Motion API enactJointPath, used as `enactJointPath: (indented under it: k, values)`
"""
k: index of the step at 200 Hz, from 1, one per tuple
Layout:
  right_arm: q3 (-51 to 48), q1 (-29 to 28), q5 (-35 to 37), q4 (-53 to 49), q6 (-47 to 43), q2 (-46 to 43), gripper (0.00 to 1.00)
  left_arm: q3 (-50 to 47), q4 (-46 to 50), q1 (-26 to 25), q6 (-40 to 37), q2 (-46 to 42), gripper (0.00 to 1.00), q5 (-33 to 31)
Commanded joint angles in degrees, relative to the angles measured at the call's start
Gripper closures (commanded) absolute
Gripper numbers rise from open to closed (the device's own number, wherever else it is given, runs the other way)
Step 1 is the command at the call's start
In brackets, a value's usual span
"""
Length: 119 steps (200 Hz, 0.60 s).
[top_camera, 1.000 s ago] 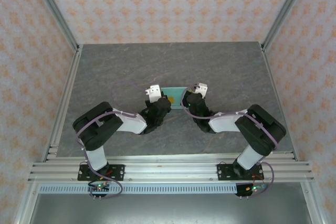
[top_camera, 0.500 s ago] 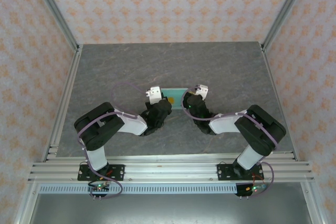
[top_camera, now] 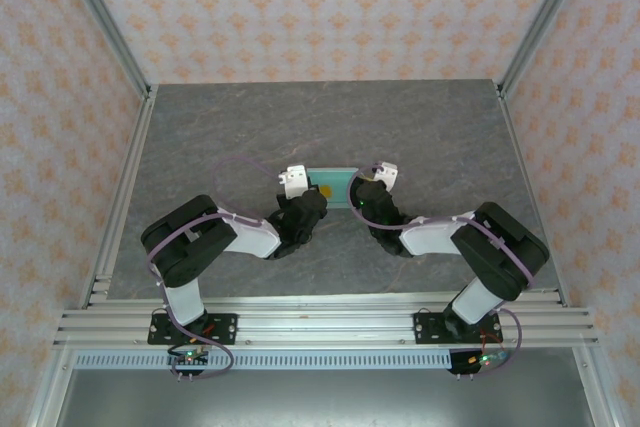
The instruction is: Fold the paper box
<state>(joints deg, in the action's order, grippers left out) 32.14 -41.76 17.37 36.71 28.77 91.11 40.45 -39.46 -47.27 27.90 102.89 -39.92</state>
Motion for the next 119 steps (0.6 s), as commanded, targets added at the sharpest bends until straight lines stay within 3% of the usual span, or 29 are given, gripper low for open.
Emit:
enactJointPath:
  k: [1,78,119]
  values:
    - [-0.9,1.5,6.4,-7.0,1.3,-0.5,0.75,-2.2,11.6,1.5,0.1,1.0,0.98,-8.1]
    - [-1.2,1.5,2.6,-7.8,-0.4,-1.2,0.55,-1.5,12.1,1.4,-0.7,1.5,0.99,-8.4]
    - [-1.8,1.5,-0.5,-8.0,-2.1,-1.8,0.49,-1.0,12.7,0.9,-0.9,2.1,1.0,-9.2]
